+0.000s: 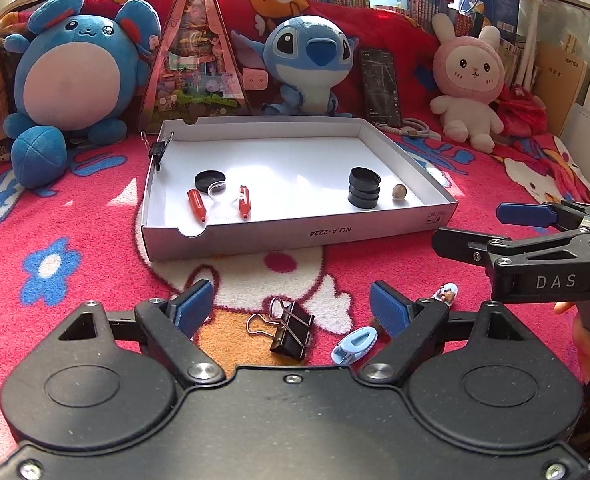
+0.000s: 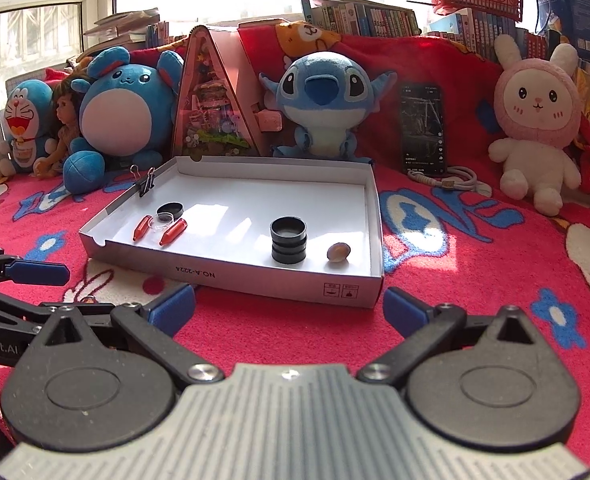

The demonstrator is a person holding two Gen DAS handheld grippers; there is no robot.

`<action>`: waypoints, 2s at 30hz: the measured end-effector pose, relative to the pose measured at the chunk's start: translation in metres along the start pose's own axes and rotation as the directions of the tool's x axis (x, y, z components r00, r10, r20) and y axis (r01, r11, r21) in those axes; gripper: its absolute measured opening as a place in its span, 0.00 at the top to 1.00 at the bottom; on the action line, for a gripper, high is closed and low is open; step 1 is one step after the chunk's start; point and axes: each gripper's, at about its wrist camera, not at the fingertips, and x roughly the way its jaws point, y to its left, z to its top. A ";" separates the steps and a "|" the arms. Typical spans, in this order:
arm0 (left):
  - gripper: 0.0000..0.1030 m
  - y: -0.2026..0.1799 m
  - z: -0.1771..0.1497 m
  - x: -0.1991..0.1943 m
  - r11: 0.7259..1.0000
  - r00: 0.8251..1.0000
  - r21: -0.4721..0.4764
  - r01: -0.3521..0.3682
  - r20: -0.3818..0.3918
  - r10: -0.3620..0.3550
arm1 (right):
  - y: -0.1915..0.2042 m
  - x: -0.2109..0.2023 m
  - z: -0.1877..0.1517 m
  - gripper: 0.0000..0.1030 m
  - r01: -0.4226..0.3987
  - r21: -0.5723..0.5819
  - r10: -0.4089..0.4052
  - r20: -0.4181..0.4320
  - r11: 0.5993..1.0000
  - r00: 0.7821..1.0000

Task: Organize rigid objects
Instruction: 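Withdraw both tools from the tray back over the remaining objects, then grasp the black binder clip with the left tool while the right tool grasps the hair clip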

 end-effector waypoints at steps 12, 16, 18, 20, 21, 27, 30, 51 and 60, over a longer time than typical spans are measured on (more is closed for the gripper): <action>0.18 -0.008 -0.027 -0.013 0.998 1.000 0.051 -0.023 0.019 0.022 | 0.003 -0.011 -0.027 0.00 -0.003 0.001 0.003 0.032 1.000 0.999; 0.29 -0.008 -0.031 -0.016 0.998 1.000 0.064 -0.010 0.012 0.010 | 0.007 -0.013 -0.035 0.00 0.002 -0.025 -0.002 0.033 1.000 0.999; 0.37 -0.005 -0.032 -0.017 0.998 1.000 0.062 -0.013 0.007 0.012 | 0.010 -0.014 -0.038 0.00 0.014 -0.045 -0.013 0.032 0.999 0.999; 0.46 -0.003 -0.033 -0.017 0.998 1.000 0.066 -0.022 0.005 0.021 | 0.011 -0.014 -0.041 0.00 0.025 -0.062 -0.023 0.028 0.998 0.999; 0.51 -0.002 -0.033 -0.017 0.997 1.000 0.068 -0.028 0.003 0.028 | 0.012 -0.014 -0.043 0.00 0.030 -0.072 -0.028 0.026 0.997 0.999; 0.56 0.004 -0.035 -0.007 0.998 0.999 0.045 -0.045 -0.023 0.046 | 0.014 -0.009 -0.051 0.04 0.013 -0.065 -0.012 0.003 0.998 1.000; 0.56 0.002 -0.036 -0.001 0.998 0.998 0.045 -0.053 -0.017 0.053 | 0.017 -0.005 -0.056 0.07 0.030 -0.066 -0.029 0.007 0.997 1.000; 0.55 -0.010 -0.046 0.014 0.993 0.995 0.081 -0.086 0.062 0.081 | 0.025 0.003 -0.071 0.12 0.025 -0.070 -0.023 0.023 0.997 0.999; 0.77 -0.012 -0.042 0.009 0.994 0.996 0.076 -0.079 0.045 0.076 | 0.023 -0.001 -0.065 0.34 -0.036 -0.073 0.037 0.010 0.997 0.999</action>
